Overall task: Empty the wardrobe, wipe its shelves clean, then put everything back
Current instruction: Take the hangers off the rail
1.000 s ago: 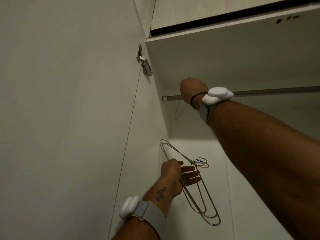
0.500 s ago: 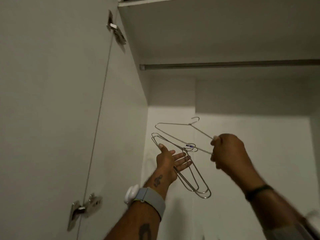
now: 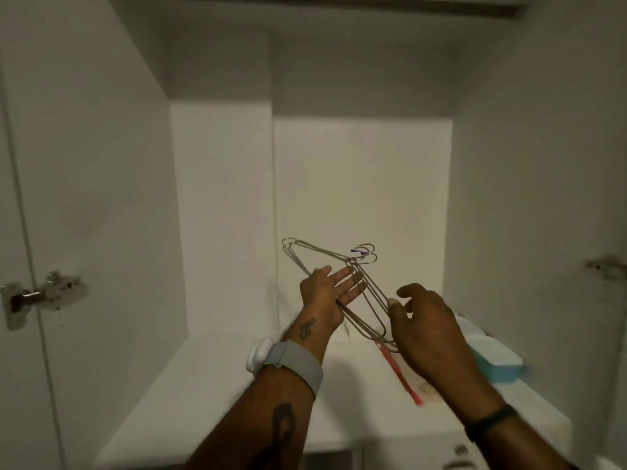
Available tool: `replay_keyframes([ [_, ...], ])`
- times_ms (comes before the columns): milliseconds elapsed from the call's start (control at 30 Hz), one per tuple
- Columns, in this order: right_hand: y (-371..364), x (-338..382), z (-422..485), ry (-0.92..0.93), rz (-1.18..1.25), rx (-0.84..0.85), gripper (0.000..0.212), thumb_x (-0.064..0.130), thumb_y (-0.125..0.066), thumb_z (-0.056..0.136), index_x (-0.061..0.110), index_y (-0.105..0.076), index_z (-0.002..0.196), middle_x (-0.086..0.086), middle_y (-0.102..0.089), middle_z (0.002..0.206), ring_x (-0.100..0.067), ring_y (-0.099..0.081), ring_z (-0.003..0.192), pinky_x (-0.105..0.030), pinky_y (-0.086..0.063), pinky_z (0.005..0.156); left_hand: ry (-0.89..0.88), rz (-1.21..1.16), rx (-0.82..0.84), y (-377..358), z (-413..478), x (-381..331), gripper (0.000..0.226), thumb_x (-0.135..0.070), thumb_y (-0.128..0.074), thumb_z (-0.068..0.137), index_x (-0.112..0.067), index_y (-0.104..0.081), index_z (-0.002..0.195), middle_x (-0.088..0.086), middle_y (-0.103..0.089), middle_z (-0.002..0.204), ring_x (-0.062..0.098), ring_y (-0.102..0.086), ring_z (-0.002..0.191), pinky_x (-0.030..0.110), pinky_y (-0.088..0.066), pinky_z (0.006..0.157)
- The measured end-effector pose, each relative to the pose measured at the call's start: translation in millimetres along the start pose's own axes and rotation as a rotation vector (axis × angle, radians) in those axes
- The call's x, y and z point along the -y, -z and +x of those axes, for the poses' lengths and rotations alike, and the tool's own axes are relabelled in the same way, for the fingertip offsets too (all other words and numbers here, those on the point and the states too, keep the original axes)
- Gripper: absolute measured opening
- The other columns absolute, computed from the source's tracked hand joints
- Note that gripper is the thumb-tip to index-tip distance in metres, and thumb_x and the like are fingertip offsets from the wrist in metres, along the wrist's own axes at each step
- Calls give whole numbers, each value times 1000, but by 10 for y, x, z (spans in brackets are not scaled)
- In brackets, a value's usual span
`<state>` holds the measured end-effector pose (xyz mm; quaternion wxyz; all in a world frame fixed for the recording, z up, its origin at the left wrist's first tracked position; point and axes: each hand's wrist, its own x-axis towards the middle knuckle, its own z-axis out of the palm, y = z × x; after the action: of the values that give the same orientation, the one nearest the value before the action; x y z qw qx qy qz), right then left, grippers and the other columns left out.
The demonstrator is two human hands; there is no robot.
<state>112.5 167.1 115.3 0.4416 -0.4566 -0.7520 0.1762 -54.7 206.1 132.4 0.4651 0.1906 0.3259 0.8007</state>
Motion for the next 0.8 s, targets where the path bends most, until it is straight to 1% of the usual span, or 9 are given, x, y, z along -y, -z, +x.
replay_keyframes([
  [33, 103, -108, -162, -84, 99, 52, 27, 31, -45, 106, 16, -60, 124, -2, -65, 105, -13, -60, 77, -23, -48, 62, 35, 6, 26, -23, -104, 189, 44, -26, -26, 112, 2, -36, 145, 25, -66, 105, 39, -72, 79, 44, -60, 53],
  [100, 240, -279, -474, -265, 312, 100, 25, 28, -42, 107, 15, -62, 114, -9, -70, 88, -23, -67, 64, -32, -57, 53, 108, 28, 78, -73, -291, 556, 44, -30, -28, 111, -1, -42, 141, 25, -68, 106, 38, -74, 77, 45, -61, 57],
  [200, 356, -566, -893, -358, 328, 14, 23, 31, -43, 107, 18, -62, 105, -12, -70, 75, -23, -65, 52, -33, -55, 46, 207, 75, 124, -110, -616, 1055, 44, -37, -30, 110, -3, -48, 133, 23, -72, 107, 41, -74, 88, 48, -63, 67],
  [300, 563, -950, -1507, -515, 413, -111, 28, 33, -42, 107, 12, -60, 103, -17, -67, 76, -16, -59, 45, -31, -51, 46, 356, 182, 196, -193, -1083, 1754, 42, -37, -30, 110, -5, -49, 129, 21, -73, 103, 41, -74, 90, 50, -62, 70],
  [367, 648, -1068, -1858, -569, 578, -68, 33, 35, -38, 108, 9, -58, 108, -26, -65, 85, -22, -64, 49, -33, -52, 46, 356, 182, 248, -146, -1277, 2039, 38, -35, -29, 111, -7, -51, 123, 21, -74, 103, 41, -74, 87, 54, -62, 74],
  [433, 798, -1302, -2341, -652, 702, -72, 37, 42, -35, 108, 12, -55, 118, -29, -67, 93, -32, -67, 57, -32, -51, 42, 458, 249, 307, -124, -1694, 2465, 37, -37, -29, 110, -9, -53, 118, 19, -75, 106, 39, -75, 88, 55, -61, 77],
  [567, 1110, -1712, -3514, -770, 712, -214, 35, 46, -33, 107, 20, -50, 125, -24, -71, 91, -30, -59, 49, -25, -43, 38, 641, 317, 399, 117, -2814, 3324, 34, -36, -30, 111, -11, -53, 115, 14, -76, 103, 37, -75, 90, 40, -60, 59],
  [700, 1313, -1961, -4397, -855, 681, -280, 28, 41, -35, 109, 20, -49, 120, -24, -70, 91, -26, -51, 44, -24, -36, 39, 727, 370, 442, 324, -3566, 3854, 35, -34, -28, 111, -10, -53, 113, 16, -75, 105, 34, -75, 88, 41, -60, 59],
  [800, 1741, -2097, -5522, -1000, 648, -459, 25, 33, -36, 110, 12, -47, 119, -21, -69, 85, -24, -48, 41, -22, -33, 37, 912, 526, 551, 485, -4719, 4397, 35, -35, -29, 110, -9, -53, 110, 19, -74, 98, 32, -76, 83, 44, -62, 60],
])
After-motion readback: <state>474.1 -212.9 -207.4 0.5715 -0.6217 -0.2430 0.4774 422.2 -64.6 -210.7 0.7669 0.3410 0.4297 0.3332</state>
